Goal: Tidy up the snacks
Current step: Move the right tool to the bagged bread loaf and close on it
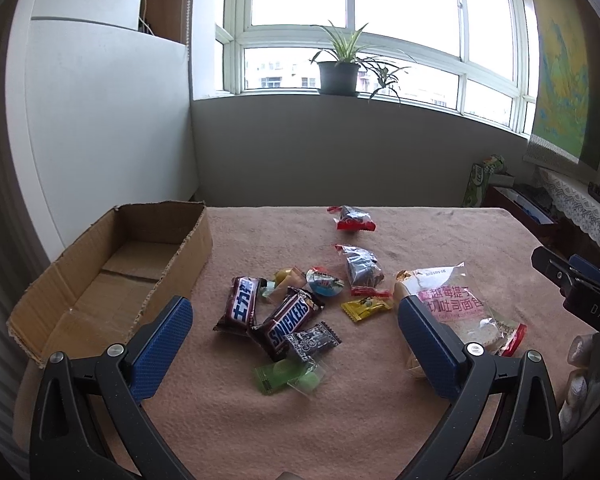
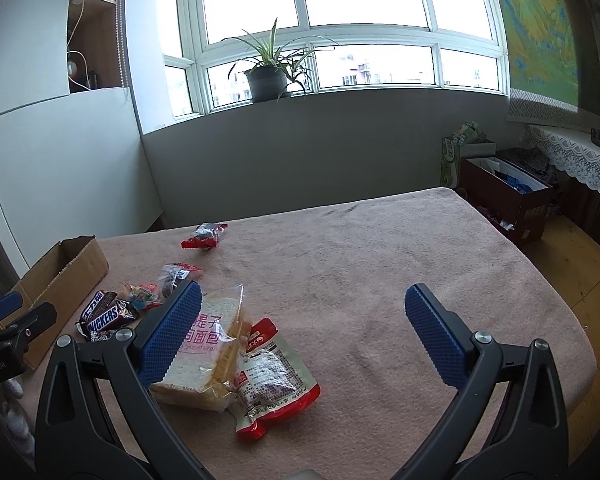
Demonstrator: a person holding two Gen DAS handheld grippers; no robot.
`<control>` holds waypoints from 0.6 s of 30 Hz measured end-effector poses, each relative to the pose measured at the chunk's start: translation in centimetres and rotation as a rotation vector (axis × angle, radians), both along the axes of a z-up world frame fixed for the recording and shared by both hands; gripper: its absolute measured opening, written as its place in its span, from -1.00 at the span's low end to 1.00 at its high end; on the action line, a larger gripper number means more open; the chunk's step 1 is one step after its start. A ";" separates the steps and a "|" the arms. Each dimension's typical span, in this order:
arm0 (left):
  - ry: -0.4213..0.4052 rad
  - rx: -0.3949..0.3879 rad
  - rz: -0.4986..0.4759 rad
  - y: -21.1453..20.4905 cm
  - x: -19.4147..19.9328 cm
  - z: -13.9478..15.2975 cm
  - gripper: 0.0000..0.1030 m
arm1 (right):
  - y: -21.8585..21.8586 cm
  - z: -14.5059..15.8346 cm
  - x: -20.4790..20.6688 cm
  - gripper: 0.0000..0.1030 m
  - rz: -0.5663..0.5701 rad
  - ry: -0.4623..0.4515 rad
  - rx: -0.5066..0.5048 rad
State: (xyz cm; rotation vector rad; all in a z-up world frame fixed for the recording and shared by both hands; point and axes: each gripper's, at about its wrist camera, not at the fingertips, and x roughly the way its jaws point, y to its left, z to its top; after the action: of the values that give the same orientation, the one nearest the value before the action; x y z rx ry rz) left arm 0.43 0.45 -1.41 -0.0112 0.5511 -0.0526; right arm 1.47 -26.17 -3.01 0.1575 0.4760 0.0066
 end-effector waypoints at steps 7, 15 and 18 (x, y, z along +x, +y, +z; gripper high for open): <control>0.074 -0.088 -0.070 -0.2 0.8 -1.2 0.98 | -1.5 -0.8 0.6 1.00 0.074 0.045 0.151; 0.161 -0.189 -0.183 -1.5 1.3 -2.4 0.70 | -2.1 -2.4 2.1 0.87 0.192 0.141 0.313; 0.202 -0.235 -0.227 -1.9 1.6 -2.9 0.58 | -1.5 -3.1 2.6 0.74 0.236 0.186 0.345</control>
State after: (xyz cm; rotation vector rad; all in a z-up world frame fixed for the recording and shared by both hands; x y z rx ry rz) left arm 2.01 -1.45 -4.29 -0.1842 0.7437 -0.3406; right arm 4.10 -27.71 -6.15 0.4423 0.6750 0.3083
